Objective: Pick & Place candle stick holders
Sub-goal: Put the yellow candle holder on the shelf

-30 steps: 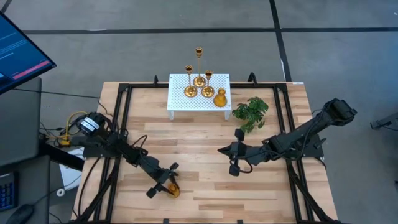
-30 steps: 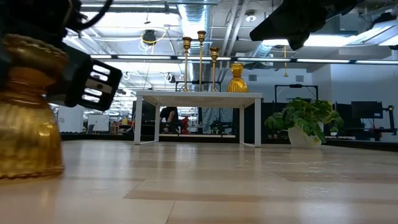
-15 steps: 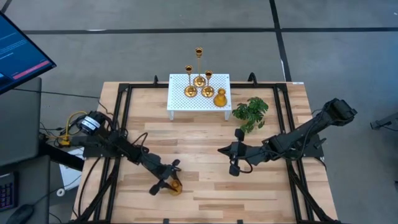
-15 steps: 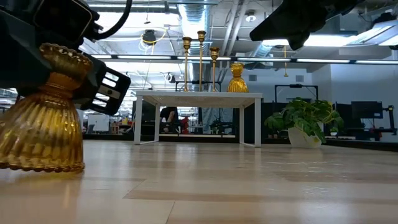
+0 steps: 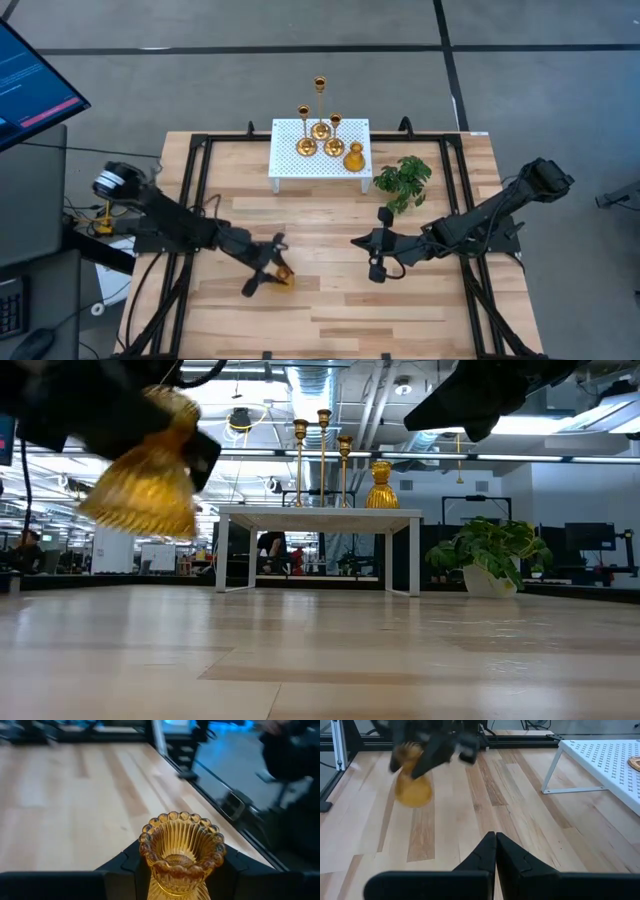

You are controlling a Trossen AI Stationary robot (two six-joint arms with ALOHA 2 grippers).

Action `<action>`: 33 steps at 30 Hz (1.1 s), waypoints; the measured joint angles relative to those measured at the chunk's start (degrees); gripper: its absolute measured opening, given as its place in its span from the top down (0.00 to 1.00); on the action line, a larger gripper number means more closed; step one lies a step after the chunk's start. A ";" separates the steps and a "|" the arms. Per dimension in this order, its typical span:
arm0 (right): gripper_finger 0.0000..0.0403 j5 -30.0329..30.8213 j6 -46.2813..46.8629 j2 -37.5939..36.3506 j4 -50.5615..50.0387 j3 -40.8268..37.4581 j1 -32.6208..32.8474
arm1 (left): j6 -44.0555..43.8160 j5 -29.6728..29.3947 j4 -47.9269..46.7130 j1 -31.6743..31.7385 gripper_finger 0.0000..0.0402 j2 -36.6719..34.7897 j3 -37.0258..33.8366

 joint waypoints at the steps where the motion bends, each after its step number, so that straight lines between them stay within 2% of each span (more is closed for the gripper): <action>1: 1.00 0.00 0.00 0.00 0.00 0.00 -0.02 | 0.03 -0.88 -1.72 0.61 0.65 -2.29 0.00; 8: 1.00 -0.01 -0.01 0.00 -1.94 0.00 -0.02 | 0.18 -6.76 -10.14 6.77 0.65 -16.64 0.02; 15: 1.00 -0.01 0.00 0.00 -2.71 0.00 -0.02 | 2.96 -9.19 -11.41 15.72 0.65 -24.33 0.07; 20: 1.00 0.00 -0.01 0.00 -3.04 0.00 -0.02 | 3.22 -12.12 -12.88 23.60 0.65 -24.98 1.13; 25: 1.00 -0.02 -0.02 0.00 -3.04 0.00 0.00 | 3.22 -12.05 -17.29 30.86 0.65 -23.35 4.93; 33: 1.00 0.00 -0.02 0.00 -2.96 0.00 0.00 | 3.15 -12.01 -17.82 38.63 0.65 -19.85 9.15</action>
